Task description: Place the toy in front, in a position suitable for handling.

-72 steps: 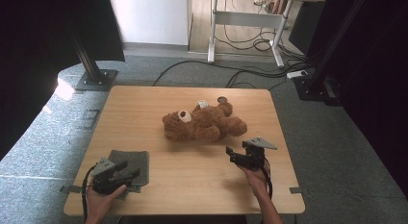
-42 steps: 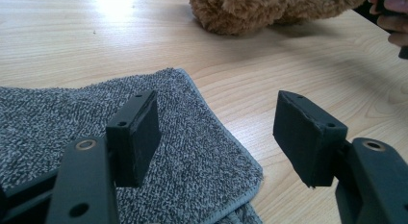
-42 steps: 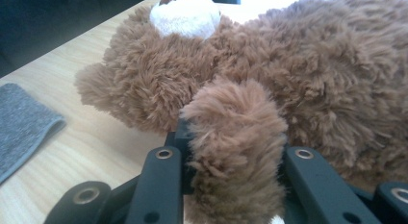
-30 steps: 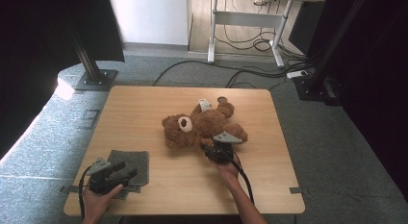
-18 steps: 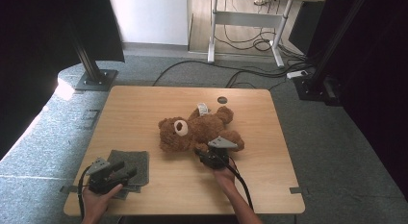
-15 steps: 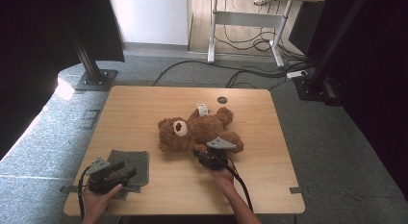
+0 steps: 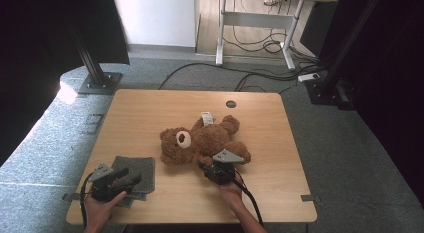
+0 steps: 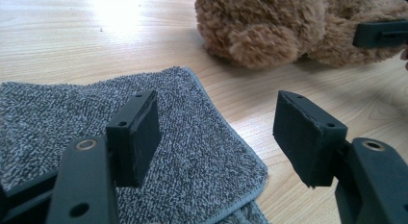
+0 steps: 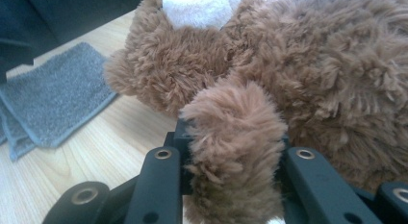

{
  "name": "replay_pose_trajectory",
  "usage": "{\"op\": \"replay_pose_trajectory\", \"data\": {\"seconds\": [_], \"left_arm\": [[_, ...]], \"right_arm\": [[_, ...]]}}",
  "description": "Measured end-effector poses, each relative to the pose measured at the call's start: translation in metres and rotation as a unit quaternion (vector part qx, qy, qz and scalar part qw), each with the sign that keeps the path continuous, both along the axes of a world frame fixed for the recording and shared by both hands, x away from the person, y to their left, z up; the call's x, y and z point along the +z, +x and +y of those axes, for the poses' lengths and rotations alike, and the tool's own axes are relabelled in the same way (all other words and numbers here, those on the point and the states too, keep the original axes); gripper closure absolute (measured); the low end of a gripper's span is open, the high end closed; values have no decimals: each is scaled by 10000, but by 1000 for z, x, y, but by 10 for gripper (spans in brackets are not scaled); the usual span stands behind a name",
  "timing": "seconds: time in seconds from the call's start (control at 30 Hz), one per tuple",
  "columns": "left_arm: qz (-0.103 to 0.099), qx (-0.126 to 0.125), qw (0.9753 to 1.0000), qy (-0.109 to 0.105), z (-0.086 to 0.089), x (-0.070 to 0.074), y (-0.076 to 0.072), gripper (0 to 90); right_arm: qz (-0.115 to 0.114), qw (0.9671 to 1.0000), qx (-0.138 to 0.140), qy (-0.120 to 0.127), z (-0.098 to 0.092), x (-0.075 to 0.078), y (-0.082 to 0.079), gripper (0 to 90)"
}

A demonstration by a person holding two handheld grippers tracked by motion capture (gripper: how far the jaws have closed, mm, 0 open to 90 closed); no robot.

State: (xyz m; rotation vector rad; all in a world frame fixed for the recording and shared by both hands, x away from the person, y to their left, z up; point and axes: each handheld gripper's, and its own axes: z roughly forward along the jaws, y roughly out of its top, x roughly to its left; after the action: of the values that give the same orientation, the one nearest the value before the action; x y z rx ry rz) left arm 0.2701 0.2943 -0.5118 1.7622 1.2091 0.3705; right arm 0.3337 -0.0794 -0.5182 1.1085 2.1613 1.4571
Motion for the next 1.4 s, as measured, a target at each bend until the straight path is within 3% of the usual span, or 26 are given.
{"op": "replay_pose_trajectory", "data": {"seconds": [0.47,0.53,0.57,0.63,0.73,0.77,0.9,1.0,1.03,1.1,1.27,1.3,1.33,1.4], "left_arm": [[14,25,10000,20,1,-1,1,328],[16,28,10000,21,1,-1,1,328],[15,32,10000,19,2,-1,1,328],[10,48,10000,4,2,-1,0,328],[13,58,10000,-11,3,-1,1,328],[13,58,10000,-11,3,-1,1,328],[11,47,10000,-2,2,-1,1,328],[0,53,10000,1,1,0,1,328],[8,60,10000,12,2,0,1,328],[12,69,10000,13,2,-1,1,328],[61,102,9999,66,4,-2,2,325],[75,118,9999,81,5,-2,3,320],[84,153,9998,107,6,-2,3,320],[127,199,9996,123,8,-3,3,317]], "right_arm": [[-6,9994,360,13,11,-1,-16,668],[-7,9991,404,-85,12,0,-15,572],[85,9990,430,14,8,3,-13,456],[79,9991,417,93,4,6,-12,417],[-166,9993,116,305,-23,23,-11,349],[-166,9993,116,305,-23,23,-11,349],[-314,9980,-407,379,-54,35,-2,312],[-338,9964,-728,280,-74,36,9,289],[-232,9952,-906,291,-85,33,18,276],[-180,9949,-945,294,-88,31,21,263],[295,9950,-864,397,-94,17,40,248],[362,9952,-852,305,-92,12,42,327],[362,9952,-852,305,-92,12,42,327],[248,9953,-912,205,-91,8,39,451]]}}
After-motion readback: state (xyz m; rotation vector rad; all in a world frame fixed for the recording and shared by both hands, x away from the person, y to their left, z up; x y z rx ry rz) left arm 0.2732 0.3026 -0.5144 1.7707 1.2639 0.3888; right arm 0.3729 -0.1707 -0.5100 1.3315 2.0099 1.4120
